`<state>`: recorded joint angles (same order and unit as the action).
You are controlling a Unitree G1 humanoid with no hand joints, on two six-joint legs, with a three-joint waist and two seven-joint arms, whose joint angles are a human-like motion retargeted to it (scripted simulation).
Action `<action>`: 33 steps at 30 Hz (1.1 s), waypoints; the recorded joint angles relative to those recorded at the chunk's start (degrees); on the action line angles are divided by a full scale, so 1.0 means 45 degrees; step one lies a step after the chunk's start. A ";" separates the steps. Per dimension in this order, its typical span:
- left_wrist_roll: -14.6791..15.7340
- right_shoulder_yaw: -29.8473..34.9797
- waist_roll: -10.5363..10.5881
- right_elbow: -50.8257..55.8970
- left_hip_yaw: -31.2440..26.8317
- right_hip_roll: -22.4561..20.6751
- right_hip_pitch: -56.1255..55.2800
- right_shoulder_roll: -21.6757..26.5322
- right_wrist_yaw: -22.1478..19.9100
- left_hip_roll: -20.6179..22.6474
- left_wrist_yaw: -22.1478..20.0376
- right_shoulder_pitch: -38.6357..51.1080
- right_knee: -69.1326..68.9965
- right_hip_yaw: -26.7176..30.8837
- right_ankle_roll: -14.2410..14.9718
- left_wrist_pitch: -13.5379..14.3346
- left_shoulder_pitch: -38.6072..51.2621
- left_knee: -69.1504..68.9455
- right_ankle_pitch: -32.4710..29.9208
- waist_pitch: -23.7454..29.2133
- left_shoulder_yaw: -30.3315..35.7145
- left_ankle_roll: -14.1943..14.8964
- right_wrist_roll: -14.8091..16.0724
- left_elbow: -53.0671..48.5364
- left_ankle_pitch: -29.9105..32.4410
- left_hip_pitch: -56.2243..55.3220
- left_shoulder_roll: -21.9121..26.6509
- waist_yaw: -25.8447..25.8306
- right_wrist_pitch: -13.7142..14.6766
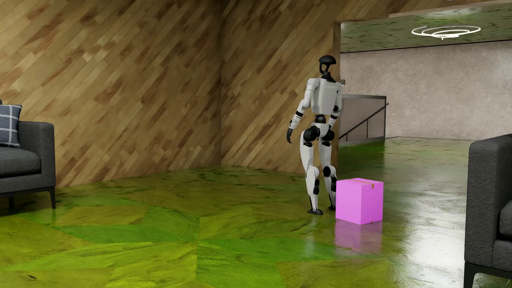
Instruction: Perch on the pink box
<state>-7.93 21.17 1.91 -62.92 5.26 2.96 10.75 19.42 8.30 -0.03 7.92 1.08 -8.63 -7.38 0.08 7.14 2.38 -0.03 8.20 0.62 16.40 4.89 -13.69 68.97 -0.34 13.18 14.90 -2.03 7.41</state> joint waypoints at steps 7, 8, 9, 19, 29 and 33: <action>-0.0488 0.0887 -0.0005 -0.0043 -0.0278 0.0012 -0.0988 0.0054 -0.0162 0.0082 0.0352 0.1376 -0.1358 0.0083 -0.0274 -0.0073 0.1452 -0.1136 0.0107 0.1273 0.1378 -0.0279 0.0334 -0.0584 0.0080 -0.1086 -0.0070 0.0049 -0.0436; -0.0569 0.1297 -0.0023 0.0092 -0.0381 0.0082 -0.1791 0.0050 -0.0125 0.0060 0.0312 0.1859 -0.2139 0.0328 -0.0330 -0.0153 0.1918 -0.1951 0.0220 0.1516 0.1726 -0.0315 0.0275 -0.0755 -0.0095 -0.1889 -0.0086 0.0122 -0.0492; -0.0560 0.1706 -0.0043 0.0362 -0.0544 0.0185 -0.2560 0.0091 -0.0061 0.0012 0.0250 0.2346 -0.2950 0.0540 -0.0275 -0.0230 0.2396 -0.3072 0.0330 0.1873 0.2095 -0.0275 0.0187 -0.0942 -0.0325 -0.2870 -0.0099 0.0177 -0.0490; -0.1013 0.9065 -0.0063 0.6677 -0.1448 0.1183 -1.2307 0.2435 0.1287 -0.1167 0.0681 1.0011 -1.2795 0.2550 0.1023 0.0911 0.7903 -1.4232 0.2205 0.7543 0.6144 0.0760 -0.1764 -0.7408 -0.2828 -1.3236 0.2582 0.0229 0.1142; 0.2786 0.9520 -0.0212 1.5536 -0.2951 0.1453 -1.9993 0.8534 -0.6948 -0.1905 -0.4988 1.2189 -2.1483 0.4534 0.2179 0.2982 1.0655 -2.3024 0.3896 1.1032 0.7075 0.2159 0.0664 -1.7859 -0.4170 -2.1265 0.9654 0.0232 0.1699; 0.2717 0.7431 -0.0258 1.6269 -0.3207 0.1486 -2.0704 0.8855 -0.7510 -0.2095 -0.5509 1.0310 -2.3156 0.4864 0.2340 0.3212 0.8966 -2.4743 0.3919 1.1270 0.5400 0.2241 0.0556 -1.8785 -0.4048 -2.2010 1.0065 0.0239 0.1711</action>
<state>4.30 54.61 0.74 10.29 -9.18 9.64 -82.42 59.26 -25.50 -9.46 -16.87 47.47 -112.83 14.50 10.61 21.60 42.73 -111.37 25.84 51.34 40.70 14.98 -11.19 -15.56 -18.56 -85.86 60.19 -0.95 15.11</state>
